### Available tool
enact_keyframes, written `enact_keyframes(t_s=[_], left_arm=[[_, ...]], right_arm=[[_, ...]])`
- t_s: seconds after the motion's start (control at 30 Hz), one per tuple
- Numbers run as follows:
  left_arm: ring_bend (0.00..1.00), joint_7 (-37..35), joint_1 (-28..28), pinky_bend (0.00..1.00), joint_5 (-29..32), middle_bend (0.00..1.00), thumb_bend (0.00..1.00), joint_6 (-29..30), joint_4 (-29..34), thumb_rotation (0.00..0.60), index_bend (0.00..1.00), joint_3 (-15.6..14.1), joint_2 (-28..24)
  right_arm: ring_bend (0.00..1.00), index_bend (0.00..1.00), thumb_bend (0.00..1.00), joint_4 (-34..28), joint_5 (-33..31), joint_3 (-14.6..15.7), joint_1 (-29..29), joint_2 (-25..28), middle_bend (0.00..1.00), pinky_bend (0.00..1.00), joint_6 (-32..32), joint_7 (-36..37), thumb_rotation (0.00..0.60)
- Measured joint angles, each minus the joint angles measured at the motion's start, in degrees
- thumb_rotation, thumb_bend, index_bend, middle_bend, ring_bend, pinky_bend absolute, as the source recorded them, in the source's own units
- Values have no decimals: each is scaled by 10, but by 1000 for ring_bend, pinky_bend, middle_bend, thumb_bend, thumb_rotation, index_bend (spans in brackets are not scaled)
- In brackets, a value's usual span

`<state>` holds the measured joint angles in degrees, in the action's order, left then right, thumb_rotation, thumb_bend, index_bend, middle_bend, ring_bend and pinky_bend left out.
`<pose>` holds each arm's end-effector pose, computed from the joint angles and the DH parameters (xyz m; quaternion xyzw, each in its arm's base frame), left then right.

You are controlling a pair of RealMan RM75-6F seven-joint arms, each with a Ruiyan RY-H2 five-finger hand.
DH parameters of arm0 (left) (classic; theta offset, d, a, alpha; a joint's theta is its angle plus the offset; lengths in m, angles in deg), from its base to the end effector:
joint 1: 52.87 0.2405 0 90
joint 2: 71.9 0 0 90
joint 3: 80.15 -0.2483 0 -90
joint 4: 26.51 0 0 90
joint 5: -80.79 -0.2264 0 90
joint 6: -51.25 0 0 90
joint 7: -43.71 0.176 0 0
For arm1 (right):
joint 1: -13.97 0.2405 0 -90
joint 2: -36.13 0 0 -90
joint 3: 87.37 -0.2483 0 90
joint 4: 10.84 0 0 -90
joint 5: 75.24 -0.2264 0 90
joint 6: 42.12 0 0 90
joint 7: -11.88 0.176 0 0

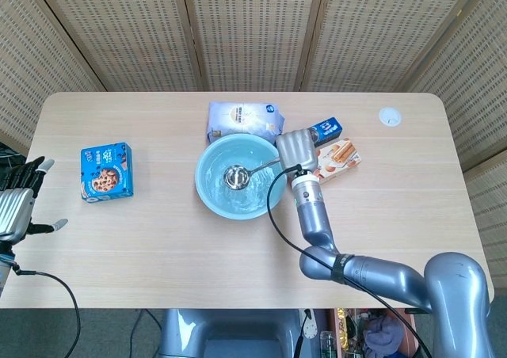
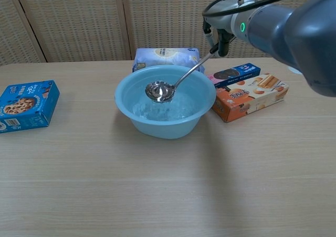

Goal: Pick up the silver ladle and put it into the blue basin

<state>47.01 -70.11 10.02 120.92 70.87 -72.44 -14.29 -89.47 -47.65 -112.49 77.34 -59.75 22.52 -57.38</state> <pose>-0.2940 0.2939 0.1558 -0.6046 -0.4184 -0.3458 0.5830 -0.0278 -0.4581 -0.0155 0.7171 -0.2447 0.2436 0.6054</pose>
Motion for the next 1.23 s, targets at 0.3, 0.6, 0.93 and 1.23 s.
enact_keyframes(t_s=[0.3,0.6,0.93,1.23], left_arm=[[0,4,-5,0,3,0,0,-8,-1,600,0,0,2],[0,5,-7,0,9,0,0,-11,-5,600,0,0,3],[0,8,-9,0,14,0,0,-16,-7,600,0,0,4],[0,7,-8,0,13,0,0,-13,-6,600,0,-1,4]], right_arm=[[986,740,683,-35,-43,-6,15,28,1000,1000,19,-8,600],[986,740,687,-64,-103,-18,37,53,1000,1000,38,-36,600],[986,746,691,-102,-222,-45,74,94,1000,1000,61,-84,600],[986,746,691,-122,-271,-48,96,121,1000,1000,75,-93,600]])
